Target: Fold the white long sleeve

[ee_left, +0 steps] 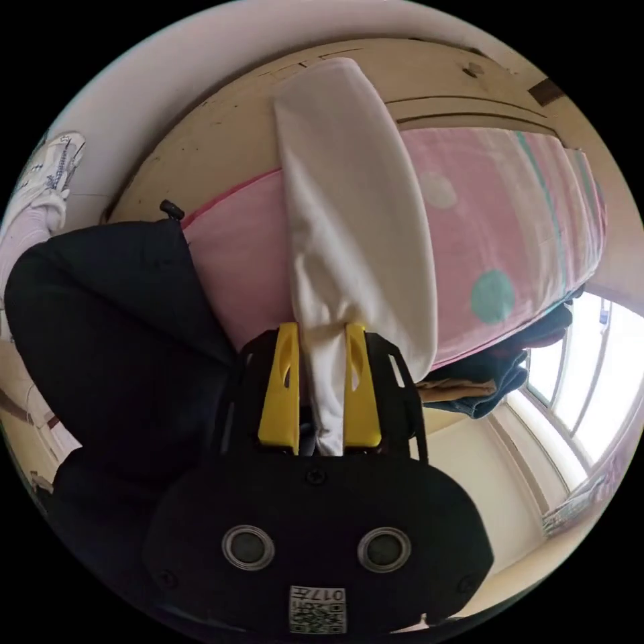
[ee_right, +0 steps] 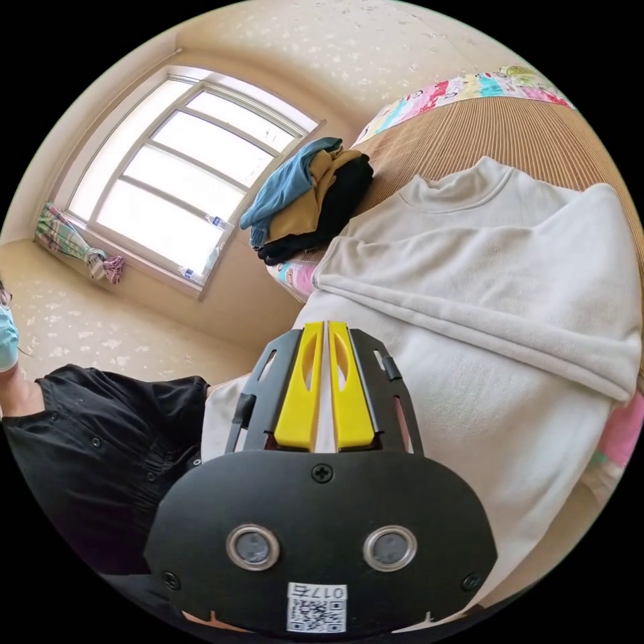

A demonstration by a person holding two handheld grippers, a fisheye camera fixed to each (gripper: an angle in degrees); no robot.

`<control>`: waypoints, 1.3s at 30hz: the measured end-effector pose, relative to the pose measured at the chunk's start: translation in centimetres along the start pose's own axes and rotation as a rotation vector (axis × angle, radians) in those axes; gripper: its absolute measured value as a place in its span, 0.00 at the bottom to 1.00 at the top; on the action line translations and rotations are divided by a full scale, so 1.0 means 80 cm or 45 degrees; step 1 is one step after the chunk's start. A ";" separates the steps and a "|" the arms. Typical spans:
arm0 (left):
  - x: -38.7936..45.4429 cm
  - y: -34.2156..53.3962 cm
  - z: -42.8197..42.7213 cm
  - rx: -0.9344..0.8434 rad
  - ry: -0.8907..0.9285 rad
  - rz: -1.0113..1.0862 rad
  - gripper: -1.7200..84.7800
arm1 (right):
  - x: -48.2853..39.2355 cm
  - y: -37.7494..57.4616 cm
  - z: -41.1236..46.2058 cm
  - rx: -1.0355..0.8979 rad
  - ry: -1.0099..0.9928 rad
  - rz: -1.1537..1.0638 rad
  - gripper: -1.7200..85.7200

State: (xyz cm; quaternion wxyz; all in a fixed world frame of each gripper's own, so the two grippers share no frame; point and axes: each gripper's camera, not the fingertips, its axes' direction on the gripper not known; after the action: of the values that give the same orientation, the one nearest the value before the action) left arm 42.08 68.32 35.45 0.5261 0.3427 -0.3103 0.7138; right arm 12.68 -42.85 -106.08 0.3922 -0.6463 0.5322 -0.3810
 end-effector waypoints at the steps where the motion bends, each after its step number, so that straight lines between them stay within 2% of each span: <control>1: 0.001 0.015 -0.007 0.075 0.046 0.065 0.08 | 0.006 0.004 -0.004 0.038 -0.047 0.022 0.03; 3: 0.019 0.045 -0.021 0.158 -0.006 0.197 0.07 | 0.014 0.008 -0.011 0.092 -0.100 0.048 0.03; 5: 0.062 0.088 -0.027 0.187 -0.203 0.425 0.07 | 0.023 0.008 -0.011 0.112 -0.137 0.084 0.03; 7: 0.147 0.166 0.011 0.026 -0.519 0.935 0.07 | 0.024 0.007 -0.008 0.104 -0.156 0.081 0.03; 8: 0.169 0.193 0.024 -0.001 -0.616 1.083 0.07 | 0.022 0.005 -0.006 0.093 -0.151 0.073 0.03; 10: 0.228 0.351 0.092 0.025 -1.010 1.798 0.07 | 0.019 0.001 -0.002 0.067 -0.143 0.056 0.03; 11: 0.230 0.394 0.110 0.031 -1.063 1.967 0.07 | 0.018 -0.001 0.001 0.050 -0.147 0.052 0.03; 12: 0.216 0.474 0.147 -0.010 -1.098 2.272 0.07 | 0.018 -0.002 0.002 0.044 -0.155 0.051 0.03; 13: 0.184 0.540 0.184 -0.110 -1.092 2.507 0.07 | 0.017 -0.004 0.003 0.041 -0.174 0.045 0.03; 14: 0.163 0.568 0.204 -0.192 -1.094 2.605 0.07 | 0.016 -0.005 0.003 0.047 -0.180 0.037 0.03; 15: 0.111 0.617 0.249 -0.402 -1.155 2.767 0.07 | 0.016 -0.005 0.002 0.052 -0.177 0.034 0.03; 16: 0.042 0.653 0.297 -0.641 -1.322 2.912 0.07 | 0.016 -0.005 -0.002 0.073 -0.174 0.035 0.04; 17: 0.003 0.665 0.319 -0.762 -1.441 2.972 0.07 | 0.018 -0.003 -0.007 0.108 -0.178 0.050 0.04; 18: -0.084 0.674 0.361 -1.003 -1.769 3.027 0.07 | 0.020 -0.002 -0.010 0.131 -0.180 0.063 0.04; 19: -0.165 0.667 0.388 -1.126 -2.099 2.996 0.07 | 0.024 0.001 -0.019 0.187 -0.177 0.102 0.04; 21: -0.248 0.656 0.397 -1.146 -2.278 3.004 0.07 | 0.034 0.011 -0.038 0.293 -0.161 0.205 0.05; 23: -0.292 0.651 0.391 -1.169 -2.261 2.966 0.07 | 0.049 0.029 -0.060 0.354 -0.144 0.340 0.07; 26: -0.321 0.640 0.382 -1.158 -2.197 2.748 0.07 | 0.072 0.051 -0.086 0.354 -0.100 0.466 0.11; 29: -0.315 0.637 0.362 -1.120 -2.007 2.619 0.07 | 0.091 0.068 -0.121 0.478 -0.165 0.556 0.13; 31: -0.300 0.629 0.351 -1.000 -1.890 2.575 0.07 | 0.090 0.064 -0.144 0.589 -0.155 0.542 0.13; 33: -0.291 0.612 0.353 -0.927 -1.872 2.513 0.08 | 0.080 0.044 -0.164 0.646 -0.072 0.484 0.13; 36: -0.280 0.577 0.371 -0.827 -1.867 2.375 0.11 | 0.064 -0.018 -0.169 0.554 0.150 0.383 0.13; 38: -0.273 0.557 0.382 -0.756 -1.814 2.329 0.12 | 0.053 -0.069 -0.150 0.421 0.463 0.366 0.14; 39: -0.274 0.545 0.391 -0.721 -1.797 2.318 0.12 | 0.051 -0.081 -0.142 0.386 0.541 0.357 0.14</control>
State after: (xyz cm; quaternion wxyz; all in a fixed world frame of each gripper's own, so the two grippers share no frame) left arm 9.79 20.35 31.89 -0.4055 0.1852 -0.8084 0.3844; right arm 5.42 -47.21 -95.28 0.4128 -0.4064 0.6236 -0.5250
